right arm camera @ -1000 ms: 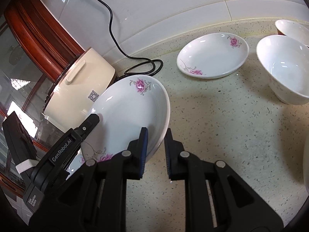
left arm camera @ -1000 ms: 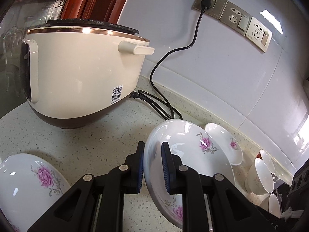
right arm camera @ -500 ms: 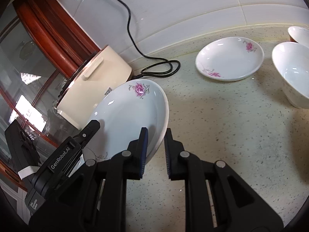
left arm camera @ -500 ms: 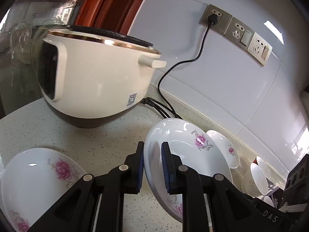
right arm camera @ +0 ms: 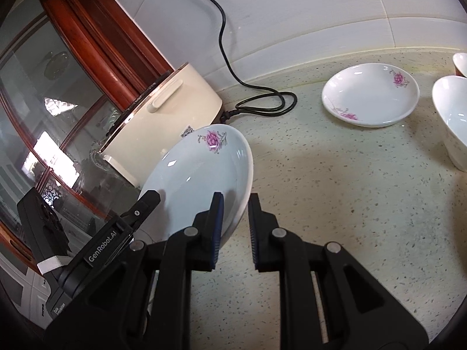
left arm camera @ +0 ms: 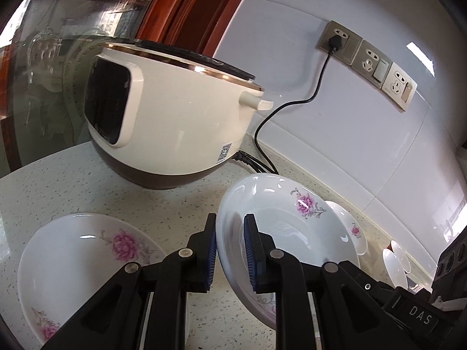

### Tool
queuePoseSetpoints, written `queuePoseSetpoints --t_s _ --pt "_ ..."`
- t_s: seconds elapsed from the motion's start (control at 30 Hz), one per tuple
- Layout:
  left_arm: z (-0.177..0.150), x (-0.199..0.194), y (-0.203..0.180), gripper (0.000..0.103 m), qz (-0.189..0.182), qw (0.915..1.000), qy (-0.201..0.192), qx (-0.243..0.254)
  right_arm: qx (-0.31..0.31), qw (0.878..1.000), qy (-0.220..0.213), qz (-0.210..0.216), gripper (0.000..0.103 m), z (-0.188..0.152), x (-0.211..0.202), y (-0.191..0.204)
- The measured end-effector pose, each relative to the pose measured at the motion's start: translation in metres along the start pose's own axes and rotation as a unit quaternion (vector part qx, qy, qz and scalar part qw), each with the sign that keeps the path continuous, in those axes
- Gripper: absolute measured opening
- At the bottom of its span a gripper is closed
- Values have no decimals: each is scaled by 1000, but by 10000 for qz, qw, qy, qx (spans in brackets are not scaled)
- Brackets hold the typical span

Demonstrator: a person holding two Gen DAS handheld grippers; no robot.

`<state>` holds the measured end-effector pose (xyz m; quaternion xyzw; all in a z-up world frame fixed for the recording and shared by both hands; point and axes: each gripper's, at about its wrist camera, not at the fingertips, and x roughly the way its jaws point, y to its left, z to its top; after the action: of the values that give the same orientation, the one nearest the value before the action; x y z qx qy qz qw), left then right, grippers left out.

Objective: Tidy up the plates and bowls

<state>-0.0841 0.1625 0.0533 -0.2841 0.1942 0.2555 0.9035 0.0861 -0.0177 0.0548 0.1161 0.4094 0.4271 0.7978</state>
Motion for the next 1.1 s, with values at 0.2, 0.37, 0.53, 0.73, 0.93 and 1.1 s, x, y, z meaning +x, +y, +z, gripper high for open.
queuePoseSetpoints --t_s 0.2,0.37,0.53,0.73,0.93,1.1 --pt "-1 -14 8 18 73 9999 -61 -32 -218 9995 -83 225 20 -3 -5 14" --pt "-1 -27 23 18 174 9997 -88 -116 -472 9984 -10 307 20 -9 -1 30" --pt "-5 -38 38 18 273 9995 -80 -158 -656 9970 73 399 20 -18 3 43" --pt "-10 -48 59 18 428 9989 2 -164 -919 9946 198 442 20 -32 12 60" --pt "-13 -58 74 19 543 9984 -72 -145 -994 9929 359 540 21 -42 20 68" --pt "-15 -63 86 20 626 9979 -40 -136 -1001 9917 444 671 21 -51 27 76"
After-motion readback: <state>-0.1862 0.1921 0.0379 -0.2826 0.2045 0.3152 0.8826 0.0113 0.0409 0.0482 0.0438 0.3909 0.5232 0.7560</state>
